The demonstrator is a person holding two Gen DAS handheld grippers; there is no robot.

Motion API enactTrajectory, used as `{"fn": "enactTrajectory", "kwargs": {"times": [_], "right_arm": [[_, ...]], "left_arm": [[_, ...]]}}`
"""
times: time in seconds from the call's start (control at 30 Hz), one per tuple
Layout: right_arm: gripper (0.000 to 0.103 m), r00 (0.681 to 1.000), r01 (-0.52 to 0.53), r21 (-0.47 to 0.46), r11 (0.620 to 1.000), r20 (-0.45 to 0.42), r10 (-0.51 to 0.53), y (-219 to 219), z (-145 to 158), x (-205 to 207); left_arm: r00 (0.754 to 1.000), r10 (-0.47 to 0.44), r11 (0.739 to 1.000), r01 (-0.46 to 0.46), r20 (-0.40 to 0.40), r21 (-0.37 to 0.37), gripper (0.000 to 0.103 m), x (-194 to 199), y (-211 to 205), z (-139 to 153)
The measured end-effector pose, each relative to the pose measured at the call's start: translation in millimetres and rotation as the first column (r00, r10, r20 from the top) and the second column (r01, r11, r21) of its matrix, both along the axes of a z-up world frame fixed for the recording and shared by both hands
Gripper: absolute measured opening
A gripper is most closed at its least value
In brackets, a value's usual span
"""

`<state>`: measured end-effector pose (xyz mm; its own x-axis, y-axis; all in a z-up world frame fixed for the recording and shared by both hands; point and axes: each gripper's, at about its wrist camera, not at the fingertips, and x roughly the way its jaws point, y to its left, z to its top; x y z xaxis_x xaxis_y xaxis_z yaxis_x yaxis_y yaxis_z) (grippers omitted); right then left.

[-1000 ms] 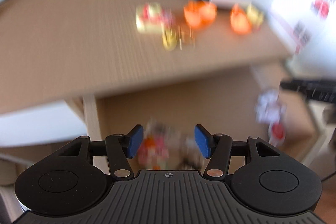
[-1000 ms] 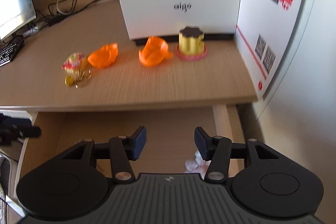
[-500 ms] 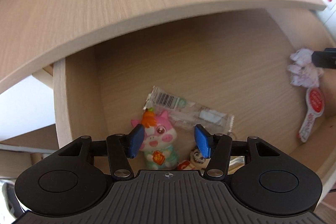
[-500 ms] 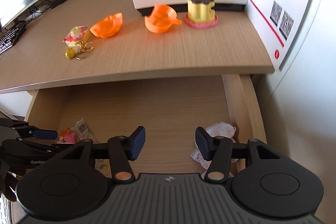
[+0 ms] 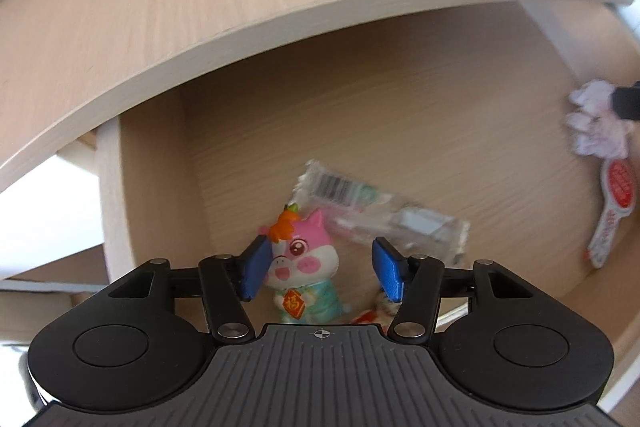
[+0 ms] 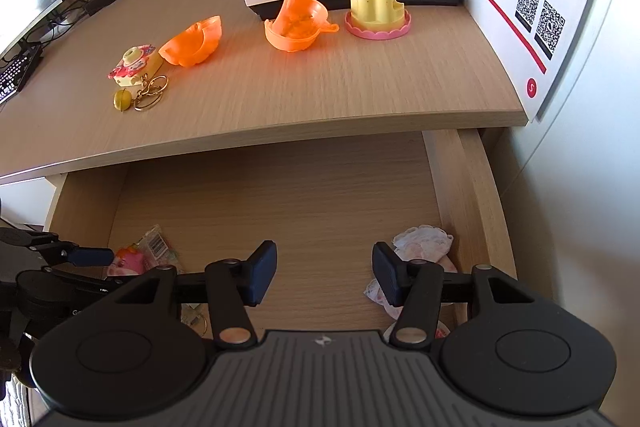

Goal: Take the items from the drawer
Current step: 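Lower both tools into the drawer toward the pig keychain and doll keychain, then grasp the pink pig keychain with the left gripper while the right grasps the doll keychain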

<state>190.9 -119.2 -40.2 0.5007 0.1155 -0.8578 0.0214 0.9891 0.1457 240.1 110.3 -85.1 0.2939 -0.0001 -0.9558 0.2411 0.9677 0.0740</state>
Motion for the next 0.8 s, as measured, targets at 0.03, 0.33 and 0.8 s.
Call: {"fn": "enactTrajectory", "kwargs": {"times": [0.03,0.33,0.8], "right_arm": [[0.053,1.000,0.001,-0.001,1.000,0.000,-0.001,-1,0,0],[0.054,1.000,0.008,0.000,1.000,-0.018,-0.008,-3,-5,0],[0.056,0.998,-0.044,0.019,0.999,-0.038,0.045,6,-6,1]], "left_arm": [[1.000,-0.003,1.000,0.003,0.004,0.005,0.055,-1,1,0],[0.998,-0.035,0.997,0.031,0.059,0.064,0.039,-2,-8,3],[0.991,0.037,0.974,-0.008,0.128,-0.225,0.037,-31,30,72]]}}
